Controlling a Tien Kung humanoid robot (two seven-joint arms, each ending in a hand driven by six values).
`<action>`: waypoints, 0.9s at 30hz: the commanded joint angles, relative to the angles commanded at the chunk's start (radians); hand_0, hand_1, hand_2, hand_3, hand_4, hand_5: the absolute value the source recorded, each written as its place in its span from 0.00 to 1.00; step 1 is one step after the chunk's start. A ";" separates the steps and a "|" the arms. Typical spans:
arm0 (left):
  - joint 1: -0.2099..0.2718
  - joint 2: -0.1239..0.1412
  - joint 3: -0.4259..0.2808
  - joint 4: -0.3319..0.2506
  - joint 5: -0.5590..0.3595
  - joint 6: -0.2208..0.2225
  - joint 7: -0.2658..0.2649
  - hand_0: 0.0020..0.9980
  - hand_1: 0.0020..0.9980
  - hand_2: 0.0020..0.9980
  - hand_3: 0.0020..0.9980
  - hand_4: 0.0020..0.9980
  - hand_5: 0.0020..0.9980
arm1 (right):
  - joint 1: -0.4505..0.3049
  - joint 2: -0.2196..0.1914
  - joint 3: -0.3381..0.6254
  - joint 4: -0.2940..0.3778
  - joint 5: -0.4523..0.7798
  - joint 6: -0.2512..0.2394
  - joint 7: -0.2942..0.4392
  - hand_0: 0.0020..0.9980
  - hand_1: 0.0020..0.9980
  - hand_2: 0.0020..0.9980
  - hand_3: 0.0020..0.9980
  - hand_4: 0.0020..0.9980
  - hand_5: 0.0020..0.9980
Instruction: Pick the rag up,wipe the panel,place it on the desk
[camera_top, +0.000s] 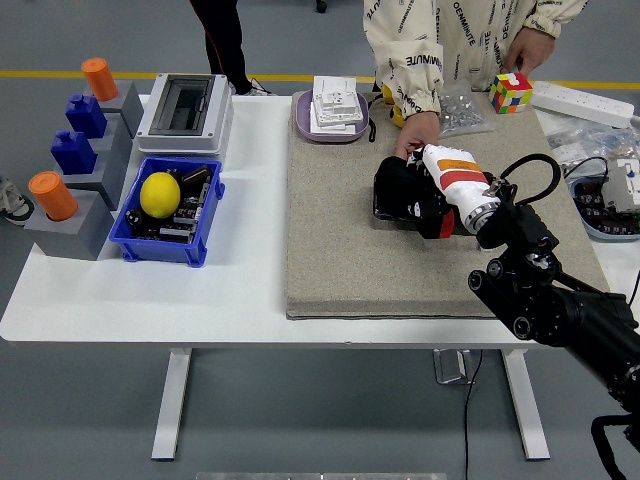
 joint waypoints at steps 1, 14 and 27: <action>0.000 0.000 -0.001 0.000 0.000 0.000 0.000 0.64 0.69 0.73 0.57 0.60 0.47 | -0.001 0.000 -0.001 0.000 0.001 0.000 0.000 0.20 0.32 0.39 0.39 0.97 0.01; -0.002 -0.001 -0.001 0.000 -0.002 0.000 0.000 0.64 0.69 0.73 0.56 0.60 0.47 | 0.000 0.000 -0.016 0.000 0.004 0.000 0.001 0.20 0.32 0.39 0.39 0.97 0.01; -0.003 -0.001 -0.001 0.000 -0.004 0.001 0.000 0.64 0.69 0.73 0.57 0.60 0.47 | 0.008 0.000 -0.031 -0.002 0.006 -0.001 0.001 0.20 0.32 0.39 0.39 0.97 0.01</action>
